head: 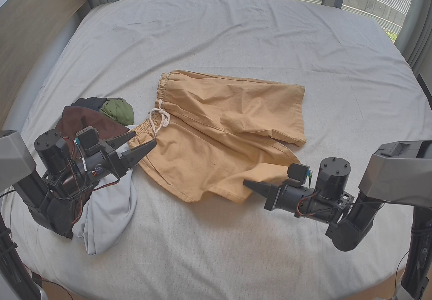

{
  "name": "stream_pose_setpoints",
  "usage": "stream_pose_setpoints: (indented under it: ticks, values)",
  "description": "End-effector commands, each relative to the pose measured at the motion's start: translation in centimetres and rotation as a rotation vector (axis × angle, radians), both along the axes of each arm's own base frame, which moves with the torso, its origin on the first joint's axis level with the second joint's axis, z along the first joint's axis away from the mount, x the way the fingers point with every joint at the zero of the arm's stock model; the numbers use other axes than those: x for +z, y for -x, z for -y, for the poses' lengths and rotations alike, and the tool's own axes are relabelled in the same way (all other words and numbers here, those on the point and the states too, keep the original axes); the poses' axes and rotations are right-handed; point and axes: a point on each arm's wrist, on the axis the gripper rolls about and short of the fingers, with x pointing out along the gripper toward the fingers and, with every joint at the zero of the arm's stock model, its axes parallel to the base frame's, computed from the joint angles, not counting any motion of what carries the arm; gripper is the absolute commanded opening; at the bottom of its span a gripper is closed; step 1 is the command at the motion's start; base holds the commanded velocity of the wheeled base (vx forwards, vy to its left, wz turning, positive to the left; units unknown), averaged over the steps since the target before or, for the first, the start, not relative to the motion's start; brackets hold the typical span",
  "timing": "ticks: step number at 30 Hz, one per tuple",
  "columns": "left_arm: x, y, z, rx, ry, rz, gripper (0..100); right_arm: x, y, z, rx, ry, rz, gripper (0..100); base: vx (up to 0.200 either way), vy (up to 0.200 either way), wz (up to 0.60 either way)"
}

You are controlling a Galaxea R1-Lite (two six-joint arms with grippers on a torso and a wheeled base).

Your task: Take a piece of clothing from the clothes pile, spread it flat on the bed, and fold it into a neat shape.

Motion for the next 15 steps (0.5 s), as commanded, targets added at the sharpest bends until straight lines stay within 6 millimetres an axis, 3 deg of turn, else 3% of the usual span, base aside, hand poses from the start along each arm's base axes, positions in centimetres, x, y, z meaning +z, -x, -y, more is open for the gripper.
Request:
stream_pose_setpoints:
  ticks: [1,11,12,15]
  values:
    - [-0.1,0.0,-0.1,0.003,0.0,-0.002,100,-0.5,-2.6,-0.8,-0.022,-0.04,-0.008,0,0.0,0.0,0.0]
    - [-0.1,0.0,-0.1,0.002,0.0,-0.002,100,-1.2,-4.7,-1.7,-0.031,-0.057,-0.022,0,0.0,0.0,0.0]
    - [-0.1,0.0,-0.1,0.002,0.0,-0.002,100,-1.3,-4.8,-1.8,-0.031,-0.059,-0.019,100,0.0,0.0,0.0]
    - [-0.1,-0.1,-0.1,0.003,0.0,-0.004,100,-1.2,-4.8,-1.8,-0.03,-0.064,-0.013,100,0.0,0.0,0.0]
